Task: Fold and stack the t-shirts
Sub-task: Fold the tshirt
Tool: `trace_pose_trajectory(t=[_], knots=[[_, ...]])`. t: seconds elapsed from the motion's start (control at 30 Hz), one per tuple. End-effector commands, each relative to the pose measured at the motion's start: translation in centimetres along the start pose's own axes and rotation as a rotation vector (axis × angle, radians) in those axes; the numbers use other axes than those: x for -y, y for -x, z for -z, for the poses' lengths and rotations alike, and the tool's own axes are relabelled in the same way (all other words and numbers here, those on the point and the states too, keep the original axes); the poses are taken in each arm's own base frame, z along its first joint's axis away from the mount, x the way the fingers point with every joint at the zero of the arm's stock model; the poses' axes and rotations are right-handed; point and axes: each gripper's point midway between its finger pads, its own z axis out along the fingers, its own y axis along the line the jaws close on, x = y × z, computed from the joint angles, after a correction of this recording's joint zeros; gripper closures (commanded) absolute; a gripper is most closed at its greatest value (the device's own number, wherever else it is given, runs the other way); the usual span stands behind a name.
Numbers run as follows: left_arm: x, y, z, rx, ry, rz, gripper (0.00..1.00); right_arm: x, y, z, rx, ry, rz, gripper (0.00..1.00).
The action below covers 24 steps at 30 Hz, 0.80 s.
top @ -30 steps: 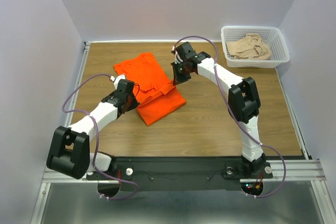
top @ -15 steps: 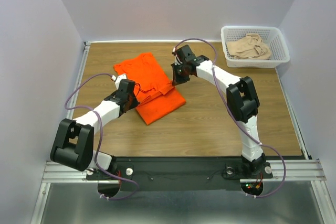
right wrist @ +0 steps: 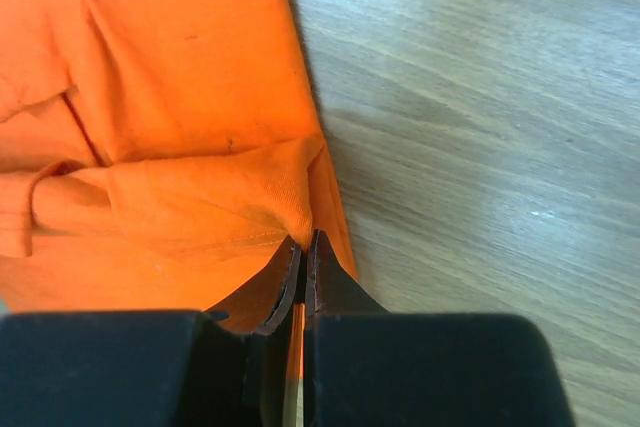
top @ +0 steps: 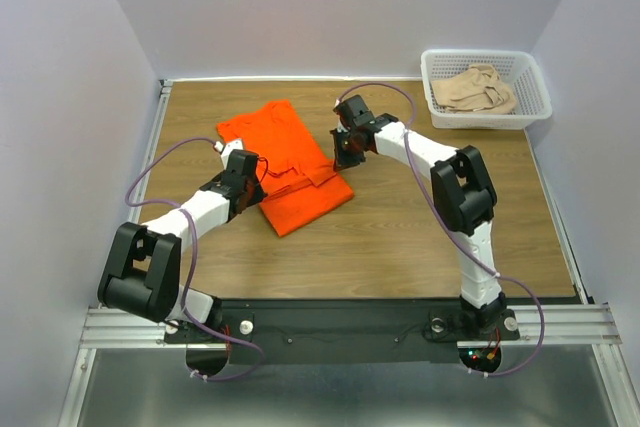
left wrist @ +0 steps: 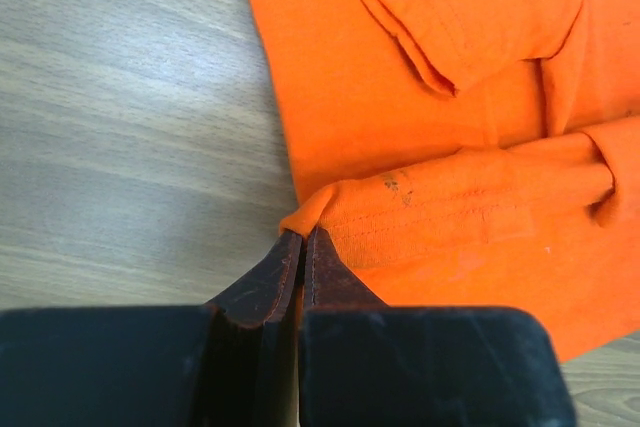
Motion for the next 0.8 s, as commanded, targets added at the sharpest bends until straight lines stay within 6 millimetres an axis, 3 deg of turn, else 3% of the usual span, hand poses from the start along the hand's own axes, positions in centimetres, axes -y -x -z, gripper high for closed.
trace_pose_trajectory(t=[0.0, 0.2, 0.5, 0.77], knots=[[0.9, 2.5, 0.5, 0.072, -0.025, -0.003, 1.00, -1.1, 4.7, 4.1, 0.183, -0.004, 0.001, 0.99], [1.0, 2.2, 0.2, 0.065, -0.031, -0.001, 1.00, -1.5, 5.7, 4.8, 0.220, 0.008, -0.002, 0.99], [0.8, 2.1, -0.9, 0.055, 0.003, 0.007, 1.00, -1.6, 5.1, 2.5, 0.185, 0.026, -0.014, 0.99], [-0.8, -0.1, -2.2, -0.015, 0.089, 0.027, 1.00, -1.2, 4.8, 0.5, 0.170, 0.013, -0.013, 0.99]])
